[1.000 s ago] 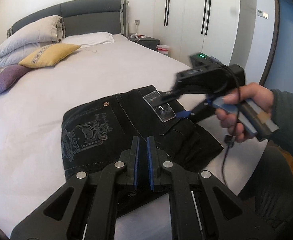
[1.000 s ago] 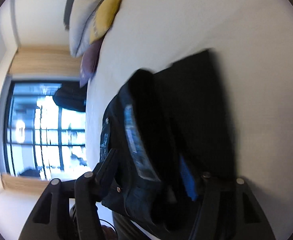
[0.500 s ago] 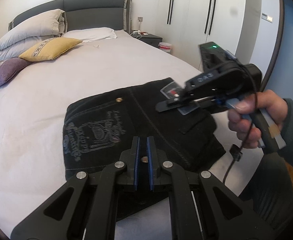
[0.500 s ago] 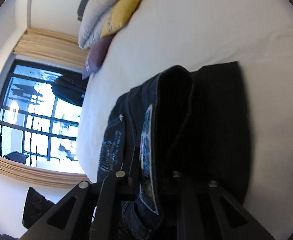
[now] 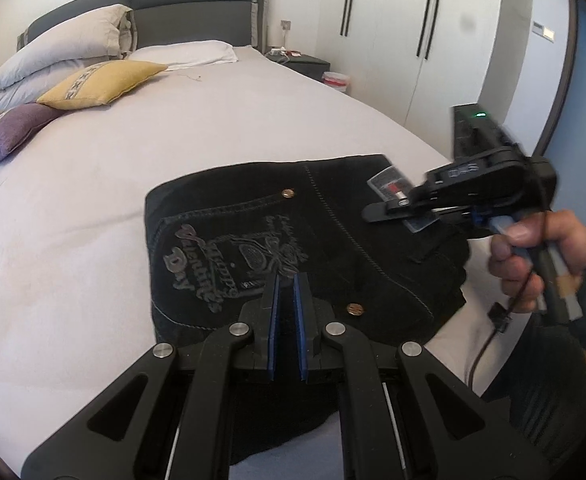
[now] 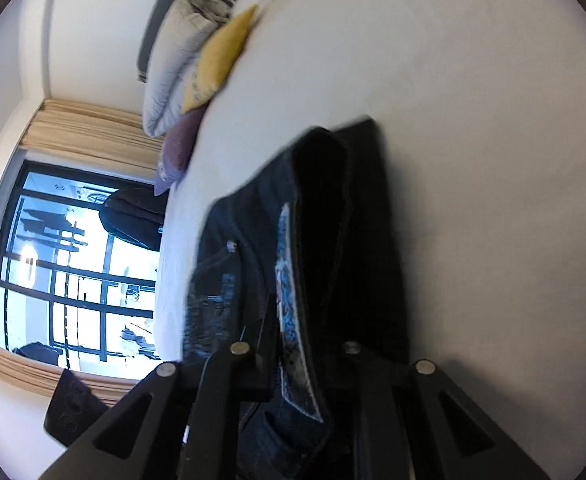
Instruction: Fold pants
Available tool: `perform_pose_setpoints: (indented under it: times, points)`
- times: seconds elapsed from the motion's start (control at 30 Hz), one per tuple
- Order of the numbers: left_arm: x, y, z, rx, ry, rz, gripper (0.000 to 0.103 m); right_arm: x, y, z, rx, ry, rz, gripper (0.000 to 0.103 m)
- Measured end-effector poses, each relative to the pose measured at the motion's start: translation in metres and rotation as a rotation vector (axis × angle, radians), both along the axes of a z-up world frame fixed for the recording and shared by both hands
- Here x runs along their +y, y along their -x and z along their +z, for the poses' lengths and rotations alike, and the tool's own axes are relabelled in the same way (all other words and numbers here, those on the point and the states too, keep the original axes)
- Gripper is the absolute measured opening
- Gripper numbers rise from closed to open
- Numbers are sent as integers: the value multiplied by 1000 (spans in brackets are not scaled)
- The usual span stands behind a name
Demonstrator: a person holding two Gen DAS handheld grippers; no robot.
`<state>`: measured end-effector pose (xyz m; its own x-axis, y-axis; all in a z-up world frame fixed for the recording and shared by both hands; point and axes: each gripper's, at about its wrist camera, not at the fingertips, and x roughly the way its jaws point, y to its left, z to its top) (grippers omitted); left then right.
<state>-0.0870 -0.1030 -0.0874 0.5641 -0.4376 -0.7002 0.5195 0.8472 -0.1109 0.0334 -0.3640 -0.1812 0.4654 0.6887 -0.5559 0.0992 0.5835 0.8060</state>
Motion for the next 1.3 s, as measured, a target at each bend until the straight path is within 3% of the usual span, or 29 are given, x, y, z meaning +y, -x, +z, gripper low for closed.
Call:
perform_pose_setpoints:
  times: [0.1,0.23,0.37,0.4,0.47,0.53,0.57,0.67,0.73,0.83,0.87,0.9,0.93,0.97,1.03,1.07,1.1,1.17,1.2,1.23,1.3]
  points:
    - [-3,-7,-2,4,15,11,7,0,0,2,-4,58,8,15]
    - [-12,-22,-21,41,-41,-3,7,-9,5,-18,21,-18,-35,15]
    - [-15,-35,-40,73,-55,-14,7,-11,8,-23,-5,-20,-28,15]
    - [-16,-36,-39,69,-61,-20,7,-14,8,-24,14,-46,-36,17]
    - [-14,-39,-28,51,-66,-15,7,-22,20,-13,32,-30,-52,35]
    - [-10,-37,-9,-14,-39,0,7,-25,31,13,-10,44,-79,54]
    - [-8,-41,-2,-37,-33,7,7,-28,36,25,-38,50,-97,59]
    - [-10,-58,-4,-19,-36,0,14,-25,50,57,-142,-60,-79,59]
    - [-15,-71,-21,23,-59,-17,14,-7,52,66,-187,-113,-24,60]
    - [-14,-85,-55,127,-46,-8,14,20,52,38,-132,-134,54,60]
    - [-9,-84,-57,120,-5,-2,14,25,52,19,-73,-142,57,57]
    - [-3,-85,-59,128,33,7,14,26,55,-10,2,-118,46,46]
    - [3,-88,-62,160,62,18,14,24,59,-22,7,-91,30,4]
    - [5,-90,-61,168,71,18,14,17,66,-30,-5,-66,3,0]
    - [8,-93,-53,182,44,14,14,-2,79,-39,-9,-157,-35,0]
    - [9,-93,-47,173,36,21,14,-9,85,-34,-10,-142,-39,0]
    - [13,-95,-39,149,32,33,14,-13,87,-24,-22,-102,-36,2]
    - [15,-105,-27,119,42,45,14,-19,84,0,-61,-36,-39,26]
    - [13,-114,-24,121,48,50,14,-22,79,12,-93,-48,-41,48]
    - [10,-123,-23,121,43,53,14,-24,70,27,-136,-68,-48,62]
    - [-2,-140,-22,101,15,46,14,-20,50,49,-207,-77,-38,63]
